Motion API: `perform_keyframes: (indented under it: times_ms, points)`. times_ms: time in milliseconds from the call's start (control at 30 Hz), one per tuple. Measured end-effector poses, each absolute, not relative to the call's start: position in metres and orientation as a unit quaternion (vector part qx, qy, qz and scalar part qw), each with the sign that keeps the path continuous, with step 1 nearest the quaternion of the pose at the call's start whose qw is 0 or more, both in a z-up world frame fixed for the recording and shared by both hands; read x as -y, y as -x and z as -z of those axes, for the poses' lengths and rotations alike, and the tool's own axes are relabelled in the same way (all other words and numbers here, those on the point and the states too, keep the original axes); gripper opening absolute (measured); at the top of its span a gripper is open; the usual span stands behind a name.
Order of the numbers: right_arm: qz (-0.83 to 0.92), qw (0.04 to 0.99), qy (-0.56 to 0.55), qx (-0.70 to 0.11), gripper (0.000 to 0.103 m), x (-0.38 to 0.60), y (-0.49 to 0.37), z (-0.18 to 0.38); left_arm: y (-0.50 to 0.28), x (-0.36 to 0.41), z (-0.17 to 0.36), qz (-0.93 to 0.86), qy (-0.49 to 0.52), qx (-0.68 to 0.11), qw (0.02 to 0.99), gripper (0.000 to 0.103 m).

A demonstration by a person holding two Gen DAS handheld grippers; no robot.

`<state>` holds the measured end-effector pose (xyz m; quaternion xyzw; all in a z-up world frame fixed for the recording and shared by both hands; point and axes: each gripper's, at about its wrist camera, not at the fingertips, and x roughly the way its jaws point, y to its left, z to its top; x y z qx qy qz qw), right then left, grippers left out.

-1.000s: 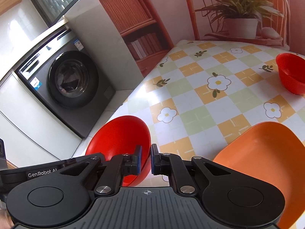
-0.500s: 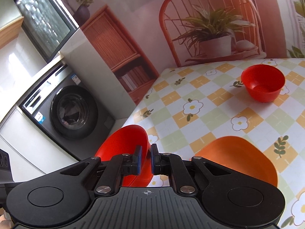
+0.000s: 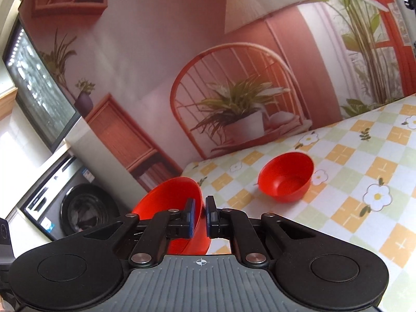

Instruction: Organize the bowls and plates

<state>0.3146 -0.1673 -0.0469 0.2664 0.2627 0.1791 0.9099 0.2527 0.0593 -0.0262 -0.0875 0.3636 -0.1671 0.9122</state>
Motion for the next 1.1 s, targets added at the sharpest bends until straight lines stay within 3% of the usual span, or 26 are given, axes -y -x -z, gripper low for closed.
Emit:
perform_keyframes:
  times_ms: [567, 1100]
  points:
    - [-0.115, 0.939, -0.254, -0.203, 0.009, 0.249, -0.358, 0.021, -0.322, 0.028, -0.001, 0.221, 0.053, -0.334, 0.915, 0.025]
    - [-0.093, 0.931, -0.223, -0.272, 0.009, 0.24, -0.452, 0.105, -0.428, 0.043, 0.079, 0.186, 0.036, -0.4, 0.897, 0.025]
